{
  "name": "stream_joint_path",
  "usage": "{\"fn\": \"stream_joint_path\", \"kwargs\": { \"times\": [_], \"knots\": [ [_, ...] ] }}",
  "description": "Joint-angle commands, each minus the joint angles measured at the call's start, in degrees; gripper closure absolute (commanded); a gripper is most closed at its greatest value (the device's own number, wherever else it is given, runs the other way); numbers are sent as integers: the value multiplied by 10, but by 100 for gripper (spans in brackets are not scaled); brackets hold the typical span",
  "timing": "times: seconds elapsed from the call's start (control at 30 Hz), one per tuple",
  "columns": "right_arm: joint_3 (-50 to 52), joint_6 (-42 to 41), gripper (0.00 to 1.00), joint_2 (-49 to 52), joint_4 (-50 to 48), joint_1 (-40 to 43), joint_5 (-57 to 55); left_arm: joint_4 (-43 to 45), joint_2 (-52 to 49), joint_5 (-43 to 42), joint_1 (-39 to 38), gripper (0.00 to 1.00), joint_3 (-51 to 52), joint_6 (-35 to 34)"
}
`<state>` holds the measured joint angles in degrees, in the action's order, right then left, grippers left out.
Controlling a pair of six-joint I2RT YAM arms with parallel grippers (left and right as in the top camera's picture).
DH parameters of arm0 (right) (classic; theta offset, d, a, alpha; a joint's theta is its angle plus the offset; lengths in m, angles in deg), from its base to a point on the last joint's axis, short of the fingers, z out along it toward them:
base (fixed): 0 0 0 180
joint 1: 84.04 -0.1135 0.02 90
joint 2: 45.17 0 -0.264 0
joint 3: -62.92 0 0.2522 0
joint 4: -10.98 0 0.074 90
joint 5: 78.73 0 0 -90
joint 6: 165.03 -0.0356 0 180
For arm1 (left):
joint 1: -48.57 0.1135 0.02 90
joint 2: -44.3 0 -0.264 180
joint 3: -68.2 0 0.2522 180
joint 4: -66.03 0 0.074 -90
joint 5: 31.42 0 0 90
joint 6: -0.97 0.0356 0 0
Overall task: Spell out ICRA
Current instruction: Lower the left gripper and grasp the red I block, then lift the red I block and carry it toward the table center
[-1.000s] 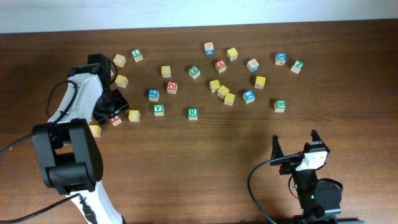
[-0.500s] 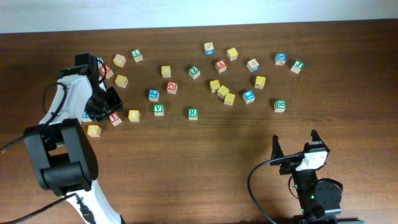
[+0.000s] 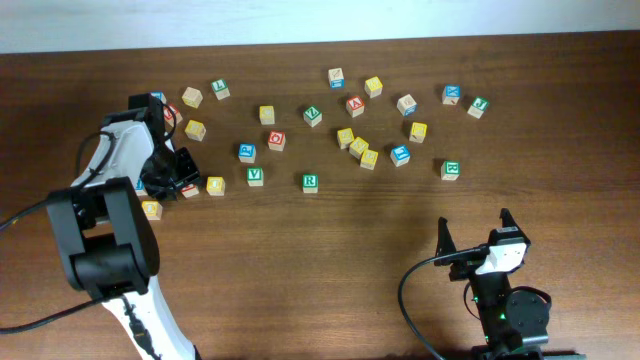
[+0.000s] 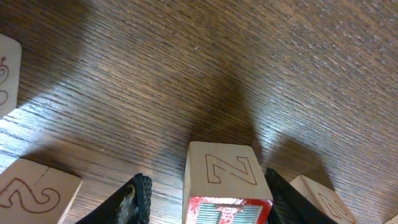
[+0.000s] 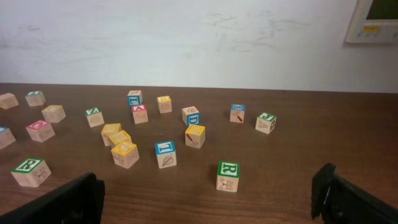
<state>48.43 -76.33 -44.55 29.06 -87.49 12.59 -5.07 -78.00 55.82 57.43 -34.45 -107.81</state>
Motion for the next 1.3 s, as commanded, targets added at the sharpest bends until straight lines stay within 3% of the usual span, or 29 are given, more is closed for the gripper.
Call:
{"fn": "stream_joint_path", "kwargs": {
  "times": [0.0, 0.23, 0.33, 0.5, 0.67, 0.73, 0.9, 1.07, 1.2, 1.27],
  "knots": [
    [4, 0, 2, -4, 2, -3, -5, 2, -4, 6, 3, 50, 0, 13],
    [4, 0, 2, -4, 2, -3, -5, 12, -4, 6, 3, 51, 0, 18],
    [4, 0, 2, -4, 2, -3, -5, 18, -4, 6, 3, 62, 0, 18],
    [4, 0, 2, -4, 2, -3, -5, 17, -4, 6, 3, 62, 0, 18],
    [4, 0, 2, -4, 2, -3, -5, 11, -4, 2, 3, 69, 0, 18],
    [4, 0, 2, -4, 2, -3, -5, 9, -4, -9, 3, 78, 0, 17],
    [4, 0, 2, -4, 2, -3, -5, 4, -4, -9, 3, 83, -7, 17],
    [4, 0, 2, -4, 2, -3, -5, -61, -4, -9, 3, 83, -70, 18],
    [4, 0, 2, -4, 2, -3, -5, -180, -3, -11, 3, 90, -184, 18],
    [4, 0, 2, -4, 2, -3, -5, -232, -3, -63, 3, 89, -242, 76]
  ]
}}
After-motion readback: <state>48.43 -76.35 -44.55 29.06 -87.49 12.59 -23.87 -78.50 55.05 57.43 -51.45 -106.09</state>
